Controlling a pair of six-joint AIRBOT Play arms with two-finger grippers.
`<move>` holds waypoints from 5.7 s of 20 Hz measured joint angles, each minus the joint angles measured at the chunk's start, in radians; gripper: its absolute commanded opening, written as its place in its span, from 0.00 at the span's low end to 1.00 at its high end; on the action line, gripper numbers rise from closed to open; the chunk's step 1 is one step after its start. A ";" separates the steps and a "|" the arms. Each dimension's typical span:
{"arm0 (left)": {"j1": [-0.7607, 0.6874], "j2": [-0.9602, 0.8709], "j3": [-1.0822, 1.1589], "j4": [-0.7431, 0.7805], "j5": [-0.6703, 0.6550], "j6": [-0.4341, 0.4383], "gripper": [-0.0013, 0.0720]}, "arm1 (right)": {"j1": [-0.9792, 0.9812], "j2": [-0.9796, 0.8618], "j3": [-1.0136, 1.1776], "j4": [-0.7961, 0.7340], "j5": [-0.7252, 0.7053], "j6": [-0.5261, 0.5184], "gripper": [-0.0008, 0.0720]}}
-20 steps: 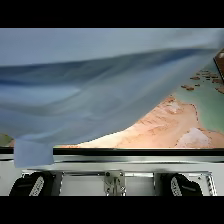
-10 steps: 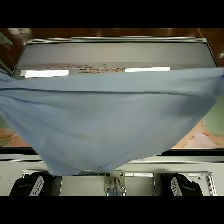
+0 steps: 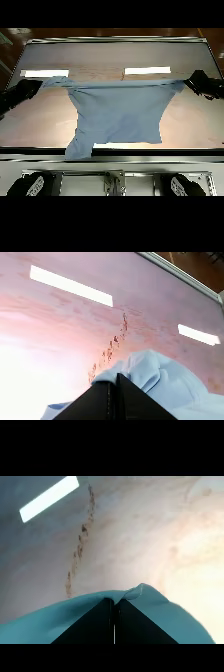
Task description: Fold the shirts.
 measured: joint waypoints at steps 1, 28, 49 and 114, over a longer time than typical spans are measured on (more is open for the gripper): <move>-0.011 -0.060 -0.019 -0.043 0.019 0.001 0.07 | 0.003 -0.052 -0.010 0.031 -0.042 0.000 0.09; 0.378 -0.280 -0.296 0.373 -0.793 0.028 0.82 | -0.273 -0.395 -0.029 -0.012 0.589 -0.254 0.93; 0.030 -0.473 -0.384 0.186 -0.525 0.053 0.07 | -0.277 -0.396 -0.064 0.017 0.516 -0.274 0.93; 0.053 -0.382 0.733 0.347 -0.286 -0.033 0.07 | 0.020 -0.477 0.613 -0.208 0.498 -0.098 0.09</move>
